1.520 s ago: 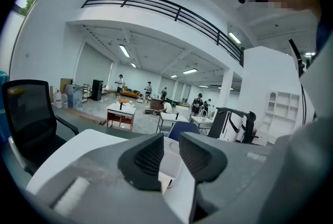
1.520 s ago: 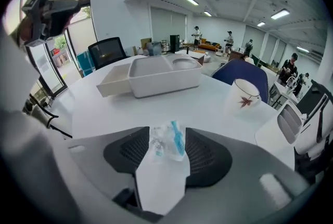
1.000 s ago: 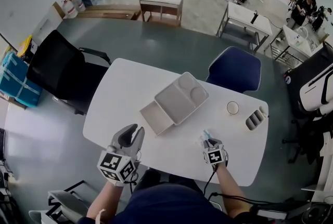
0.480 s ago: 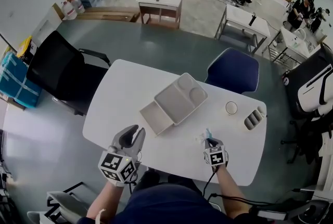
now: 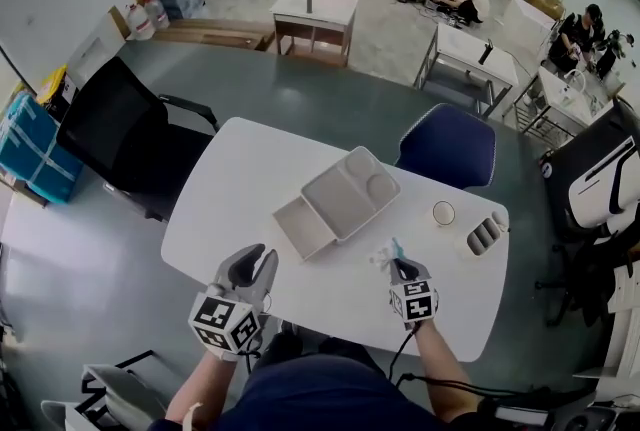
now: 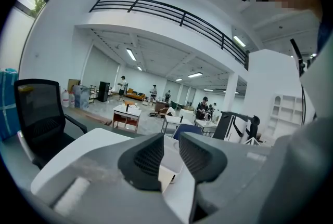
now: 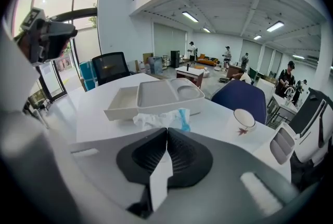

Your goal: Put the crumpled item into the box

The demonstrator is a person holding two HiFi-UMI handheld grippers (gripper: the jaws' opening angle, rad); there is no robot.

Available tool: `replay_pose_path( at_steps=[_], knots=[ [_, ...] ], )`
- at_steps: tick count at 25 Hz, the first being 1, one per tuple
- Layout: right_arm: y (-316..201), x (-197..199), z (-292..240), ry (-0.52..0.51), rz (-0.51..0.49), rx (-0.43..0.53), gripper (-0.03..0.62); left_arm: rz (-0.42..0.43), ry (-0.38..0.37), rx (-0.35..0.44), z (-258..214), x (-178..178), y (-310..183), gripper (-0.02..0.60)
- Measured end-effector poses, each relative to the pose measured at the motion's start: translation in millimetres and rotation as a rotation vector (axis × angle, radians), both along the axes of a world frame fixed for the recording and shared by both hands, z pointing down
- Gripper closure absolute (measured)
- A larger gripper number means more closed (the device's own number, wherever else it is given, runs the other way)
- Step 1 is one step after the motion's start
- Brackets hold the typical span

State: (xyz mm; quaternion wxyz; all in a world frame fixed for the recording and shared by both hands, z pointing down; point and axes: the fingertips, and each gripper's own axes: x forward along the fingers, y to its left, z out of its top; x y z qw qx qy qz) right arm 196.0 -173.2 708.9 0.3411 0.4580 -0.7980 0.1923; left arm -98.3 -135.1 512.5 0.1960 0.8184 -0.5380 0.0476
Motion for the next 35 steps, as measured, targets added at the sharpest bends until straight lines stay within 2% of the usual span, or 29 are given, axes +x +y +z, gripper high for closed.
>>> replay_pose_path(
  at_steps=[9, 17, 22, 28, 35],
  knots=[
    [-18, -43, -54, -0.08, -0.101, 0.109, 0.585, -0.07, -0.006, 0.0, -1, -15, 24, 0.479],
    [-29, -96, -77, -0.144, -0.196, 0.159, 0.586, -0.151, -0.018, -0.027, 6, -39, 48, 0.48],
    [-34, -131, -89, -0.153, -0.214, 0.177, 0.586, -0.141, -0.008, -0.011, -1, -54, 41, 0.479],
    [-38, -175, -70, -0.125, -0.241, 0.145, 0.586, -0.132, 0.002, 0.001, -1, -83, 36, 0.479],
    [-42, -215, -26, -0.068, -0.26, 0.078, 0.586, -0.184, -0.002, -0.027, 10, -135, 46, 0.479]
  ],
)
